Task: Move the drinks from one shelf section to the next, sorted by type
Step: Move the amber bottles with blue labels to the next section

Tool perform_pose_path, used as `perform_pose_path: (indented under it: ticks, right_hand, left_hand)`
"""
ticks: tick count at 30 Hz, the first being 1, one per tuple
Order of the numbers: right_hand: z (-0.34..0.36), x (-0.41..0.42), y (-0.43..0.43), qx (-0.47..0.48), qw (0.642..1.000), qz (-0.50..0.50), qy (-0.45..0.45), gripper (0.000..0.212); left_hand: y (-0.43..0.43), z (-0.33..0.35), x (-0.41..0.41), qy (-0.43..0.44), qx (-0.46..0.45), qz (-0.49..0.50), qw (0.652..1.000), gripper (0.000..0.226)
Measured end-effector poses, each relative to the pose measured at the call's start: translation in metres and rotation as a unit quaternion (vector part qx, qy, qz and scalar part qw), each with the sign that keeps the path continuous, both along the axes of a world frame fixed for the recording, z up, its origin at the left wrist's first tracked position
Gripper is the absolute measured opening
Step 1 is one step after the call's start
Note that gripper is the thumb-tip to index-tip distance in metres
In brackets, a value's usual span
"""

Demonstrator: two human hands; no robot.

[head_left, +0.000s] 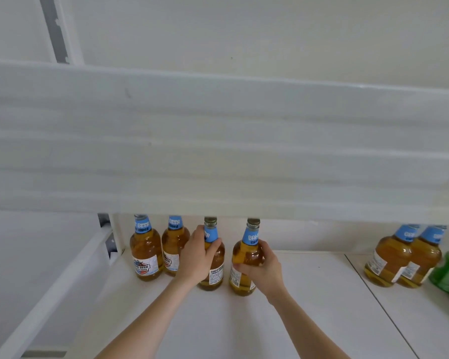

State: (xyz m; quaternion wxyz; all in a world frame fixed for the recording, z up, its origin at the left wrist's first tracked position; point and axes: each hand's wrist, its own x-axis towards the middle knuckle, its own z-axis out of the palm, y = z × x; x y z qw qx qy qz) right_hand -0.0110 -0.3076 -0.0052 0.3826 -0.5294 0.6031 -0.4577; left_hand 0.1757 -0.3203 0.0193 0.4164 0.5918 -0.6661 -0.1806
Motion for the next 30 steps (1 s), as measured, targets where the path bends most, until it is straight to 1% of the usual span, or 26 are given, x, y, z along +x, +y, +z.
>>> perform_pose_path:
  ticks: [5, 8, 10, 13, 18, 30]
  right_hand:
    - [0.000, -0.009, 0.022, 0.024, 0.996, -0.004, -0.082, 0.069]
    - [-0.001, -0.014, 0.035, 0.033, 0.993, -0.001, -0.114, 0.062]
    - [-0.001, -0.016, 0.043, 0.041, 0.991, 0.003, -0.127, 0.062]
    - [-0.004, -0.017, 0.055, 0.052, 0.990, 0.008, -0.131, 0.060]
    - [-0.004, -0.021, 0.069, 0.057, 0.990, 0.017, -0.126, 0.056]
    - [0.008, -0.048, 0.122, 0.059, 0.990, 0.020, -0.128, 0.058]
  left_hand:
    - [0.024, -0.006, 0.000, 0.027, -0.041, 0.013, 0.999, 0.029]
    - [0.035, -0.010, 0.001, 0.064, -0.037, 0.027, 0.997, 0.032]
    - [0.042, -0.012, 0.003, 0.089, -0.029, 0.041, 0.995, 0.034]
    - [0.051, -0.013, 0.004, 0.119, -0.009, 0.057, 0.991, 0.036]
    - [0.069, -0.011, 0.000, 0.138, 0.000, 0.073, 0.988, 0.040]
    - [0.126, -0.005, -0.019, 0.127, 0.014, 0.093, 0.987, 0.036]
